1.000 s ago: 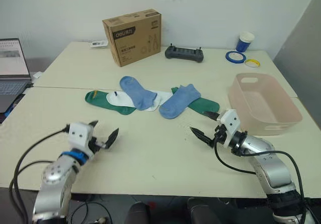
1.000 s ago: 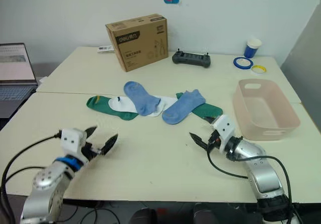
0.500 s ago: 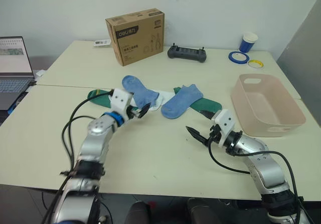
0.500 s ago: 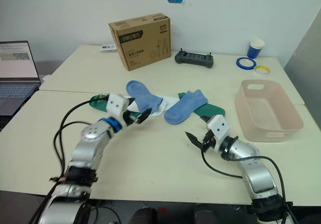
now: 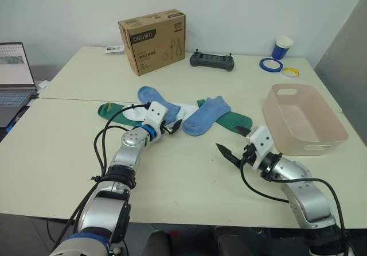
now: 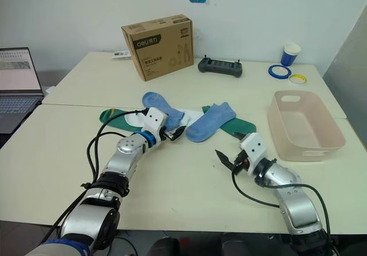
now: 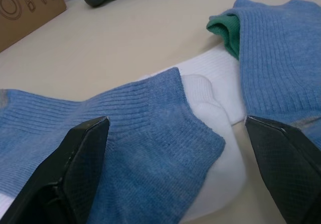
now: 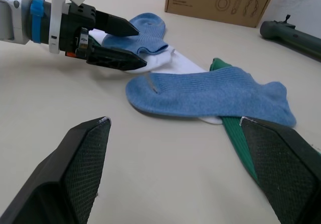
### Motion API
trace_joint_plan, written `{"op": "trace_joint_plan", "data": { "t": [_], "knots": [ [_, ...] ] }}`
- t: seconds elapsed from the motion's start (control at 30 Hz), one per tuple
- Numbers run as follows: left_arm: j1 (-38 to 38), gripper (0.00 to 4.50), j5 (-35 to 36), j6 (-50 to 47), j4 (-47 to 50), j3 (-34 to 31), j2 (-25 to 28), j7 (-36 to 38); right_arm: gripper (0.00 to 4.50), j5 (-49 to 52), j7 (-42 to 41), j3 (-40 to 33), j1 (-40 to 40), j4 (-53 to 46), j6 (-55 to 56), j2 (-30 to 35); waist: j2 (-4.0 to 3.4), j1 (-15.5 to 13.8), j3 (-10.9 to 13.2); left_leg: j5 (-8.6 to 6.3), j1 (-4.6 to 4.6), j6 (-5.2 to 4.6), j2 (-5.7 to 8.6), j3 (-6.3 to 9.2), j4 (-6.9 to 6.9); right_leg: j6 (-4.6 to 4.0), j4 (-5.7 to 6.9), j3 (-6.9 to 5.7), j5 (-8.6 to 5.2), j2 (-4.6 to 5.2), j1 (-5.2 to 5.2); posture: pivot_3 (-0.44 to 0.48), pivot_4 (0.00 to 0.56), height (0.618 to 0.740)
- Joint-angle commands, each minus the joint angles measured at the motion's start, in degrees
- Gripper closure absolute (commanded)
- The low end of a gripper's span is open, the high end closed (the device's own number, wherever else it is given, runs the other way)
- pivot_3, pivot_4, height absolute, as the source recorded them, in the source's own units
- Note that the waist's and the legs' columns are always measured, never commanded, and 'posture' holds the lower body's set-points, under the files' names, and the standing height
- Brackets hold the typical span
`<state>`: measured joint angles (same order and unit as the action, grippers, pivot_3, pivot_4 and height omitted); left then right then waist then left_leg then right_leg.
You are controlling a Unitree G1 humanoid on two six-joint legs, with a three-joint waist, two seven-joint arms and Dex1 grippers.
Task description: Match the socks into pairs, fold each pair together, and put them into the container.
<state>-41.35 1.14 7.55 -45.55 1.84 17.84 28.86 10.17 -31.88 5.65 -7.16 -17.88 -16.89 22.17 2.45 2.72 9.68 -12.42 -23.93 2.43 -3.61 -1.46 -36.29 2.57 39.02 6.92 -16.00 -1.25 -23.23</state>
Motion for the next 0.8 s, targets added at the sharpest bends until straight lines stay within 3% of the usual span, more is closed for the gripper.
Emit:
{"op": "trace_joint_plan", "data": {
  "t": [0.03, 0.27, 0.7, 0.8],
  "knots": [
    [-0.63, 0.00, 0.36, 1.65, 0.70, -1.12, 0.46, -0.08, 0.07, -0.06, 0.91, -1.31, -0.32, -2.76, 0.26, 0.42, 0.00, 0.00, 0.00, 0.00, 0.00, 0.00, 0.00, 0.00, 0.00, 0.00, 0.00, 0.00, 0.00, 0.00, 0.00, 0.000, 0.150, 0.740],
    [-1.40, 0.00, -0.11, 1.81, -0.60, -1.46, 1.48, -1.53, 0.07, -0.31, 1.15, -0.96, -0.78, -2.25, 0.50, 0.76, 0.00, 0.02, 0.00, 0.00, 0.01, 0.00, 0.00, 0.01, 0.00, 0.04, 0.02, -0.01, -0.02, -0.01, 0.00, 0.000, 0.150, 0.740],
    [1.94, 4.20, 1.25, 1.44, 4.25, -2.56, 1.74, 0.11, 0.00, -0.71, 0.68, 0.21, -1.26, -1.26, 0.87, 0.64, 0.00, -0.04, 0.00, 0.00, 0.01, 0.00, -0.01, 0.01, -0.01, 0.00, 0.01, -0.01, 0.00, -0.01, 0.00, 0.000, 0.150, 0.740],
    [3.13, 4.47, 2.22, 0.51, 6.84, -3.59, 1.94, 0.36, 0.00, -0.69, 0.67, 0.25, -1.29, -1.25, 0.82, 0.37, 0.00, -0.01, 0.00, 0.00, 0.01, 0.00, -0.01, 0.01, -0.01, 0.00, 0.01, -0.01, 0.00, -0.01, 0.00, 0.000, 0.150, 0.740]
  ]
}}
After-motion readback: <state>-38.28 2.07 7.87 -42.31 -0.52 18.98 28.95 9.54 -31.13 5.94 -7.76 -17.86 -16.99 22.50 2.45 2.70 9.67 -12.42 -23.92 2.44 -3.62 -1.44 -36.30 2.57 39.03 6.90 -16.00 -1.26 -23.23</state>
